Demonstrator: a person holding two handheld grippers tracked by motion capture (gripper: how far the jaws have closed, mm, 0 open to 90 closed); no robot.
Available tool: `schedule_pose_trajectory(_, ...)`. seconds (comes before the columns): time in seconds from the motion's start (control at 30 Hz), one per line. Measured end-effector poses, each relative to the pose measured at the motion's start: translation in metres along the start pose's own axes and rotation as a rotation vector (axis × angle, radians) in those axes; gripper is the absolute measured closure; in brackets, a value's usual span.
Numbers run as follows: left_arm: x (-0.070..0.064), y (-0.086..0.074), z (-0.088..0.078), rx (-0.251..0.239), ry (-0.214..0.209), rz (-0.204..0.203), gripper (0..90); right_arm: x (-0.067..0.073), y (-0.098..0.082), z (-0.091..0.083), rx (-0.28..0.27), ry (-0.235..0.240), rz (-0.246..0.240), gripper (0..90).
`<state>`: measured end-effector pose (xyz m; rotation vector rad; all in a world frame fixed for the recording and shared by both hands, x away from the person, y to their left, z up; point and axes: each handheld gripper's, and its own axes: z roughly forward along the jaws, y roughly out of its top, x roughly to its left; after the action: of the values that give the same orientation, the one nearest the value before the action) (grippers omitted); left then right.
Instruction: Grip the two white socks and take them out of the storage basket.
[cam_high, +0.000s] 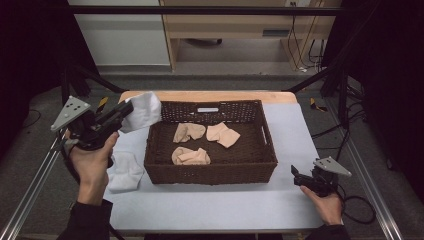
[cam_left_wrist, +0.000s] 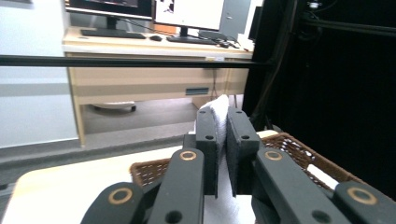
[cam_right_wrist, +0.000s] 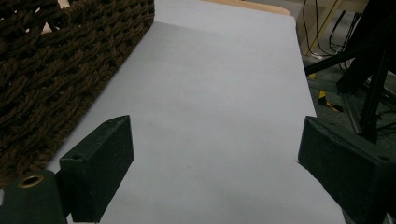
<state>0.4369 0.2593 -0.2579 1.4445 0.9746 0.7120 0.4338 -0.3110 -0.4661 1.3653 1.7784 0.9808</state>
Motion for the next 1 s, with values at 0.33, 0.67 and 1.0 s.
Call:
schedule_pose_trajectory(0.33,0.034,-0.028,-0.028,0.009,0.066,-0.044,83.9,0.0,0.0,0.0,0.004,-0.002,0.0,10.6)
schedule_pose_trajectory(0.67,0.06,-0.077,-0.029,0.106,0.13,-0.089,83.9,0.001,0.0,0.0,0.005,-0.003,-0.001,10.6)
schedule_pose_trajectory(1.0,0.063,-0.123,-0.01,0.263,0.169,-0.079,83.8,0.0,0.0,-0.001,0.001,0.004,-0.002,10.7)
